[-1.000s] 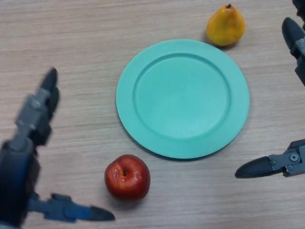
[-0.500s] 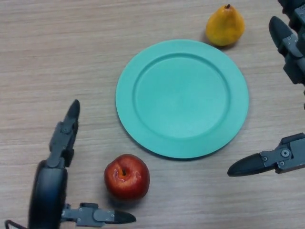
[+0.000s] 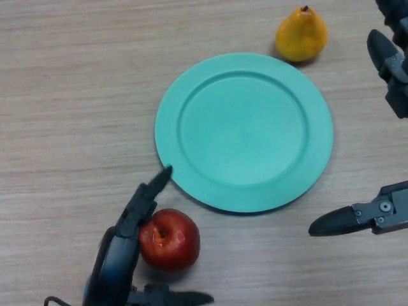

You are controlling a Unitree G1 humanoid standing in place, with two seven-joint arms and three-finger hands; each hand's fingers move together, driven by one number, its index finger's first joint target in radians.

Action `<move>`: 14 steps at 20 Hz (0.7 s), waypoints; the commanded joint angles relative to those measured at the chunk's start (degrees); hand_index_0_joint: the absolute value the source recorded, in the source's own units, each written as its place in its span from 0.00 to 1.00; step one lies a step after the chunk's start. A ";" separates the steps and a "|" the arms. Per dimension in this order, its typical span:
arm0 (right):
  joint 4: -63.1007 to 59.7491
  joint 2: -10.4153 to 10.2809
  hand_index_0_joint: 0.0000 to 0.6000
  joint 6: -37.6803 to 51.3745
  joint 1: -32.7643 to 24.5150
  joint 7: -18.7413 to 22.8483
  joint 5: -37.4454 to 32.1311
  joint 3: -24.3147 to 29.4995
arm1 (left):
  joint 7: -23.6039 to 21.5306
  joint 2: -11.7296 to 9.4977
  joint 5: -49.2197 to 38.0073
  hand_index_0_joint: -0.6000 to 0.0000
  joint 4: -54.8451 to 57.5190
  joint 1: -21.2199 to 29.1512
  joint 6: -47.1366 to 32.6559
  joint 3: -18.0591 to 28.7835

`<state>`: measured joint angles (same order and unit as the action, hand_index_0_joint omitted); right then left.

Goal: Pick up the red apple and place it on the plate

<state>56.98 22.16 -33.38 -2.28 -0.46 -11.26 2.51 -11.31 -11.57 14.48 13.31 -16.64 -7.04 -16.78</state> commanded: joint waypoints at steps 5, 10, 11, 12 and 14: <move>3.02 8.32 0.00 12.43 3.71 7.78 -9.02 7.10 | -3.55 -1.93 -1.28 0.00 13.17 -0.46 18.31 -2.88; 3.02 11.63 0.17 11.98 3.07 9.74 -11.31 7.82 | -1.57 -2.03 -4.76 0.00 25.79 1.06 27.47 -1.17; 3.02 11.85 0.42 12.21 3.23 9.79 -11.33 7.82 | -1.14 -2.09 -4.54 0.00 27.06 1.69 28.30 -1.15; 3.02 11.98 0.58 12.59 3.54 9.74 -11.33 7.85 | -0.51 -2.17 -3.85 0.00 28.32 2.64 28.72 -1.20; 3.02 12.36 0.33 13.71 4.41 10.00 -11.68 8.02 | 2.12 -2.12 -0.52 0.00 30.70 6.10 30.27 -1.32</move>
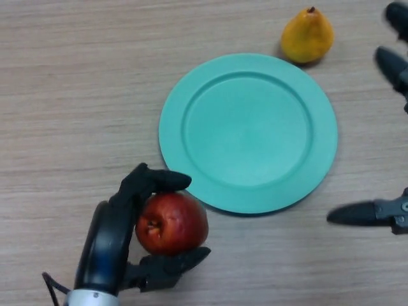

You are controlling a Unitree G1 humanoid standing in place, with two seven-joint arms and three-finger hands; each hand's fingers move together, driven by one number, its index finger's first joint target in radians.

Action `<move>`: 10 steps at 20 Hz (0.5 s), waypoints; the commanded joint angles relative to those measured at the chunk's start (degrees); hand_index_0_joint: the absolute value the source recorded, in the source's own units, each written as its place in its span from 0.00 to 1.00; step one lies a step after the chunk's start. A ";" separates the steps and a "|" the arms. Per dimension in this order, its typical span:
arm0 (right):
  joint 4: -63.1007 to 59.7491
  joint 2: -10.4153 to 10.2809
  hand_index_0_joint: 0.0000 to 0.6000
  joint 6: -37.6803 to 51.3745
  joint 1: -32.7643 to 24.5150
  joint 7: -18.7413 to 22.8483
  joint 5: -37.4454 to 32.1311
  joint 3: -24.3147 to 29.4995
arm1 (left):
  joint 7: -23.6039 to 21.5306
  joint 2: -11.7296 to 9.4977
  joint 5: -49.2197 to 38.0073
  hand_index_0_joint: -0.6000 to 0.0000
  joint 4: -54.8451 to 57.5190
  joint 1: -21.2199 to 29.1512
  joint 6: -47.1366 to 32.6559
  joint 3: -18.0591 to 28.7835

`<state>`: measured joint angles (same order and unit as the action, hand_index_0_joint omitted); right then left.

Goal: Pick up the red apple and place it on the plate

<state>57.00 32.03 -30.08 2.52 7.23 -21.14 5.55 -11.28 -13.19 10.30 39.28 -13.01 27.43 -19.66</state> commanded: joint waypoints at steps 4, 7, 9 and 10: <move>3.00 6.16 0.00 12.78 0.96 5.48 -5.41 5.71 | 9.13 2.14 10.01 0.00 -2.03 18.37 -4.54 5.94; 3.00 6.92 0.00 14.52 2.11 5.85 -5.19 6.12 | 9.58 2.28 11.38 0.00 -15.11 26.84 -10.43 6.20; 3.00 6.16 0.00 15.40 3.14 5.43 -4.03 6.06 | 8.16 2.30 10.11 0.00 -23.19 30.96 -14.47 5.89; 3.00 6.20 0.00 15.43 3.37 5.50 -4.04 6.17 | 8.04 2.30 9.59 0.00 -26.51 32.48 -15.62 5.42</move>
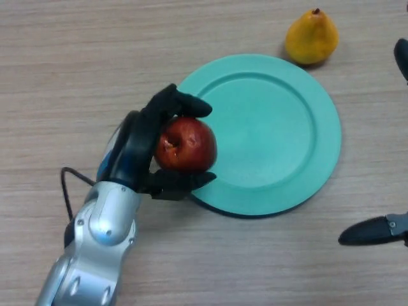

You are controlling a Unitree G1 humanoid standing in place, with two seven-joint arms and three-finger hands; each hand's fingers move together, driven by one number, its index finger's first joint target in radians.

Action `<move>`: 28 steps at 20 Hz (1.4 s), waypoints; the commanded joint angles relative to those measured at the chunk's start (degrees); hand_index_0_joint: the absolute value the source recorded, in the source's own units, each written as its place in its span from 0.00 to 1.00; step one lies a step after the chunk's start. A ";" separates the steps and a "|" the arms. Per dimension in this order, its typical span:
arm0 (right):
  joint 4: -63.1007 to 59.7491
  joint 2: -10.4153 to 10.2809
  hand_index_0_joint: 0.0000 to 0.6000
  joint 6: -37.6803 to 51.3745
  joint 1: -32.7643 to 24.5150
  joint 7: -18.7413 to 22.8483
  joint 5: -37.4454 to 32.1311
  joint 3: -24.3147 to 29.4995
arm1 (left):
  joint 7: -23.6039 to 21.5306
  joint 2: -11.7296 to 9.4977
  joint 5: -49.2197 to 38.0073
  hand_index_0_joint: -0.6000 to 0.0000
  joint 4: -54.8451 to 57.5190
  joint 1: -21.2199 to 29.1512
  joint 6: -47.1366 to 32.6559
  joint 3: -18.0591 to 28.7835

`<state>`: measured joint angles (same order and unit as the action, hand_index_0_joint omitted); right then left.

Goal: Pick up the red apple and place it on the plate

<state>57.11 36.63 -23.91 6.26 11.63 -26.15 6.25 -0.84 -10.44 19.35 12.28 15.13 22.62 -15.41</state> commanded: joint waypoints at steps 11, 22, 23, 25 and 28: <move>2.89 6.14 0.00 10.58 0.53 5.14 0.03 5.24 | -7.27 -0.45 -5.98 0.09 -19.35 12.94 -23.03 -0.64; 2.89 8.99 0.00 6.57 -3.36 4.43 -3.60 7.40 | 3.47 -0.45 -0.49 1.00 -0.70 7.44 -10.74 4.87; 2.89 9.16 0.00 6.11 -3.85 4.32 -4.04 7.74 | 4.13 -0.45 0.09 1.00 1.02 6.96 -10.89 6.31; 2.89 6.79 0.00 5.94 -4.16 2.43 -2.38 7.63 | 5.08 -0.45 1.04 1.00 4.27 5.27 -12.41 9.44; 2.89 0.83 0.00 6.44 -3.10 -2.84 2.42 7.79 | 6.78 -1.53 -0.87 1.00 12.08 2.51 -13.63 14.12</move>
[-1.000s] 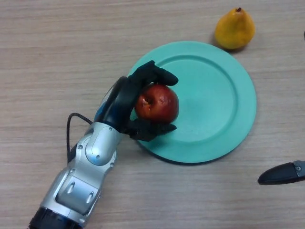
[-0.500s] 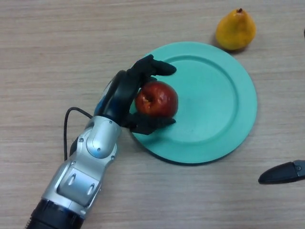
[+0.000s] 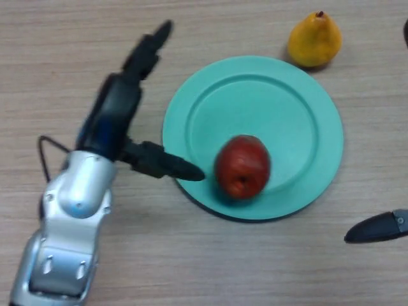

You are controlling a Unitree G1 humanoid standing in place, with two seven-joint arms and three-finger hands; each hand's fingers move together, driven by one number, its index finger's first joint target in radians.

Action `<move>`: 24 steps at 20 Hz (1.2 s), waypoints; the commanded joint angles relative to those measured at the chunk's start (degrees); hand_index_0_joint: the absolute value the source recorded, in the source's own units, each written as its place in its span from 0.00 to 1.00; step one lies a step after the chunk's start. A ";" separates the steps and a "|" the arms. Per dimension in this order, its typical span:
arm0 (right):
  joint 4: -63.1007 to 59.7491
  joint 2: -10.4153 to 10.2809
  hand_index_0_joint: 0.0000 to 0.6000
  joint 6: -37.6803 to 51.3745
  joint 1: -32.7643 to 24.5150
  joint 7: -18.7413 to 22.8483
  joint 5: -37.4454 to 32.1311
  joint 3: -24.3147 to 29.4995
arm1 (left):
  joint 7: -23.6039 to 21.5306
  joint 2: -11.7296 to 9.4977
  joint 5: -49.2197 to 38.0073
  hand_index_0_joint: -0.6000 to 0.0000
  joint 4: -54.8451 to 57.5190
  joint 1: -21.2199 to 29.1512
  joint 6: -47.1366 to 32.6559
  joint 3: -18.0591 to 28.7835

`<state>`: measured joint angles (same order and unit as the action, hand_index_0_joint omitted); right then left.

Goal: Pick up the red apple and place it on the plate

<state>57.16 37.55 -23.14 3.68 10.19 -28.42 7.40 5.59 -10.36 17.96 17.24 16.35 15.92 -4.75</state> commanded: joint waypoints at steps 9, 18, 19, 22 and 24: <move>2.84 -11.74 0.00 7.16 0.98 -6.86 8.96 4.63 | 4.23 -4.39 -16.75 1.00 25.10 -15.93 -14.76 13.96; 2.84 -13.39 0.00 4.35 0.53 -7.11 6.06 4.26 | 7.26 -5.10 -35.96 1.00 34.97 -18.48 0.12 22.91; 2.84 -14.36 0.00 3.42 0.06 -7.99 6.74 4.55 | 7.27 -5.50 -36.21 1.00 35.86 -18.11 1.52 22.79; 2.84 -18.56 0.00 2.10 -0.01 -11.73 10.06 4.86 | 6.60 -4.35 -33.89 1.00 35.91 -18.94 0.31 20.96; 2.84 -22.51 0.00 2.38 0.38 -14.66 12.09 5.57 | 7.09 -3.25 -32.73 1.00 36.91 -20.96 -1.33 19.88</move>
<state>56.99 13.65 -26.84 4.63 -4.28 -17.88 9.28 13.96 -12.19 -15.87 50.88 -5.21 22.74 13.76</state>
